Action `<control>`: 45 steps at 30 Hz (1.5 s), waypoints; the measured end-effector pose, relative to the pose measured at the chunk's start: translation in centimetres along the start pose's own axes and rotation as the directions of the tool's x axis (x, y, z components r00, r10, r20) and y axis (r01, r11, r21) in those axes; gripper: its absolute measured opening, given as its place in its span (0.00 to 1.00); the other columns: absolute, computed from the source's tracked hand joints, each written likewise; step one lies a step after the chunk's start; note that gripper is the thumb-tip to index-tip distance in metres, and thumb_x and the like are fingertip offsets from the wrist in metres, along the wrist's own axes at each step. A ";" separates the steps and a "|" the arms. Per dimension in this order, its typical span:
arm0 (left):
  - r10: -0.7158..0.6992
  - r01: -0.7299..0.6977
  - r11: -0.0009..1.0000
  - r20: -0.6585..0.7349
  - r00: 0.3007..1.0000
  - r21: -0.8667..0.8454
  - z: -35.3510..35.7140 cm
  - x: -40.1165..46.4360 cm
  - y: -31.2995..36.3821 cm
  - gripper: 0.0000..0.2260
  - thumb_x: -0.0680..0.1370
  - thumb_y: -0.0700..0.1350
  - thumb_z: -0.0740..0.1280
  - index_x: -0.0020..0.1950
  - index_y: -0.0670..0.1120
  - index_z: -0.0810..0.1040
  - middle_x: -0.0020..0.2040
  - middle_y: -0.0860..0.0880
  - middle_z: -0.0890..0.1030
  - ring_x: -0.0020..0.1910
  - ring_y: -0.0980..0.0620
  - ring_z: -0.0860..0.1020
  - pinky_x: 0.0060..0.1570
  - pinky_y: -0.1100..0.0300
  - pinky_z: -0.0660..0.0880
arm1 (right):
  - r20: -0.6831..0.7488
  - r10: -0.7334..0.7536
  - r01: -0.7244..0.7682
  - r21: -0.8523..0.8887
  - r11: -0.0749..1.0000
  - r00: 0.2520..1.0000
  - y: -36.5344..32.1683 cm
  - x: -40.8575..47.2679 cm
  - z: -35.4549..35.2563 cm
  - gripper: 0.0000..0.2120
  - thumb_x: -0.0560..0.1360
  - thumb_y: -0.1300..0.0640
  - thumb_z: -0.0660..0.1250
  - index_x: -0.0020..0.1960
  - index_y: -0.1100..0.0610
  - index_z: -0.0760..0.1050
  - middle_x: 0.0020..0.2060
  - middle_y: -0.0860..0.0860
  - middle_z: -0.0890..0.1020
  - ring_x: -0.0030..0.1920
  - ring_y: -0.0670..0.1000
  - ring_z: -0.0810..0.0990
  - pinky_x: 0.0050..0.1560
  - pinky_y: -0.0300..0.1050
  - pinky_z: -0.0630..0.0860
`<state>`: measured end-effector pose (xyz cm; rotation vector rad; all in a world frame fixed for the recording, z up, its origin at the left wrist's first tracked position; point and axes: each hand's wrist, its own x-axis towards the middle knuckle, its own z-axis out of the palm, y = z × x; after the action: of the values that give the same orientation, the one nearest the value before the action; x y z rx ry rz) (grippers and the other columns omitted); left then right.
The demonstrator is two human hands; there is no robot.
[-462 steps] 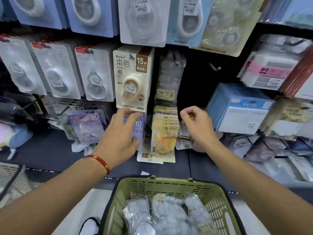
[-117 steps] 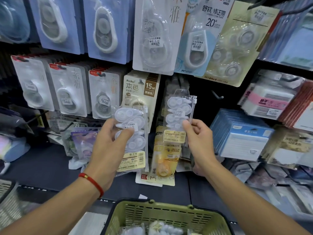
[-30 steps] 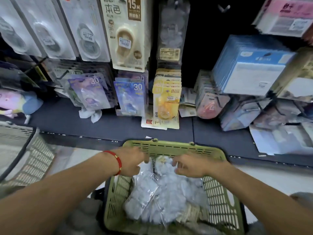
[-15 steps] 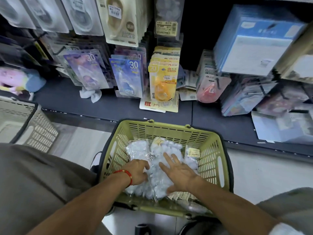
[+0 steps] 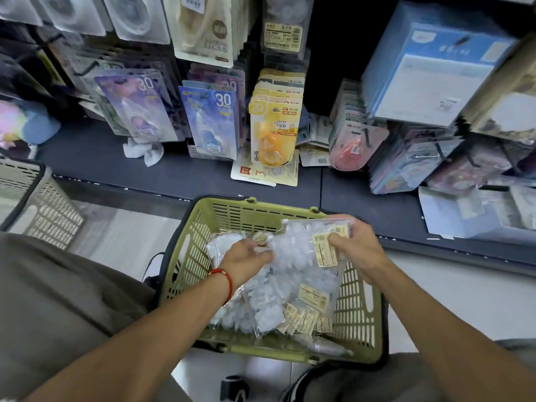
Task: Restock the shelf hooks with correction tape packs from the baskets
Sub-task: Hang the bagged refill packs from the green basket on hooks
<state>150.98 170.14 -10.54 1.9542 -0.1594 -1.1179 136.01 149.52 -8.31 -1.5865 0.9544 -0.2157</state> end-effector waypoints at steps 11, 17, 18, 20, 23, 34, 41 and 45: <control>-0.068 0.105 0.623 0.081 0.994 -0.775 -2.7 0.1 1.4 0.40 0.69 0.37 0.81 0.78 0.41 0.68 0.69 0.40 0.80 0.68 0.40 0.79 0.67 0.45 0.78 | 0.407 0.149 -0.326 0.412 0.851 0.901 -1.0 -0.9 2.1 0.23 0.75 0.62 0.75 0.69 0.58 0.74 0.61 0.56 0.87 0.60 0.52 0.86 0.56 0.44 0.84; 0.034 -0.080 0.738 -0.081 0.996 -0.670 -4.8 0.8 2.2 0.11 0.74 0.33 0.75 0.53 0.43 0.81 0.46 0.48 0.88 0.47 0.49 0.86 0.43 0.52 0.85 | 0.342 0.237 -0.267 0.045 0.963 0.910 -0.6 -0.2 0.8 0.22 0.75 0.71 0.74 0.68 0.63 0.77 0.54 0.57 0.88 0.60 0.55 0.86 0.63 0.46 0.79; 0.071 -0.127 0.760 -0.113 0.991 -0.638 -5.2 0.8 2.5 0.09 0.75 0.32 0.74 0.48 0.44 0.81 0.39 0.51 0.87 0.41 0.53 0.86 0.37 0.55 0.83 | 0.307 0.225 -0.239 0.011 0.971 0.925 -0.6 -0.1 0.4 0.19 0.76 0.72 0.73 0.65 0.64 0.79 0.54 0.59 0.88 0.61 0.58 0.85 0.63 0.48 0.80; 0.133 -0.211 0.794 -0.175 0.975 -0.570 -5.9 0.8 3.1 0.11 0.75 0.30 0.72 0.44 0.46 0.81 0.36 0.51 0.85 0.34 0.55 0.84 0.33 0.57 0.81 | 0.249 0.189 -0.183 -0.046 0.982 0.950 -1.0 0.0 -0.6 0.13 0.77 0.71 0.72 0.61 0.63 0.83 0.54 0.61 0.87 0.61 0.62 0.84 0.65 0.56 0.80; 0.246 -0.327 0.884 -0.262 0.933 -0.334 -6.4 1.0 3.7 0.16 0.73 0.32 0.77 0.52 0.50 0.81 0.47 0.48 0.86 0.42 0.49 0.85 0.42 0.54 0.82 | 0.241 0.071 -0.048 -0.101 0.994 0.968 -2.3 0.3 -2.2 0.10 0.79 0.68 0.71 0.56 0.57 0.86 0.53 0.59 0.88 0.54 0.58 0.84 0.53 0.52 0.80; 0.134 -0.030 0.887 0.194 0.972 -0.461 -1.9 -0.2 1.9 0.25 0.79 0.63 0.67 0.64 0.45 0.84 0.58 0.43 0.87 0.56 0.42 0.87 0.56 0.42 0.83 | 0.215 -0.244 0.256 -0.027 0.966 0.945 -4.1 0.2 4.2 0.08 0.76 0.59 0.78 0.54 0.50 0.87 0.48 0.42 0.88 0.51 0.41 0.84 0.55 0.39 0.82; 0.093 0.035 0.896 0.264 0.960 -0.442 -2.2 0.0 0.1 0.30 0.71 0.42 0.79 0.71 0.39 0.76 0.61 0.40 0.86 0.59 0.41 0.86 0.60 0.43 0.82 | 0.058 -0.252 0.258 -0.146 0.955 0.966 -0.5 2.6 7.5 0.05 0.79 0.49 0.75 0.53 0.48 0.82 0.48 0.42 0.85 0.46 0.38 0.81 0.48 0.30 0.77; -0.036 0.088 0.901 0.129 0.991 -0.425 -3.1 0.5 -1.5 0.29 0.73 0.38 0.80 0.70 0.43 0.73 0.59 0.41 0.87 0.54 0.39 0.87 0.53 0.38 0.84 | 0.343 -0.102 0.351 -0.817 0.459 0.934 4.9 4.6 4.4 0.13 0.86 0.58 0.62 0.67 0.52 0.78 0.60 0.52 0.84 0.53 0.49 0.81 0.58 0.45 0.79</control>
<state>153.22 172.78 -11.25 1.5082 0.0854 -1.1954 139.49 149.94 -15.56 -2.6397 0.6403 0.3713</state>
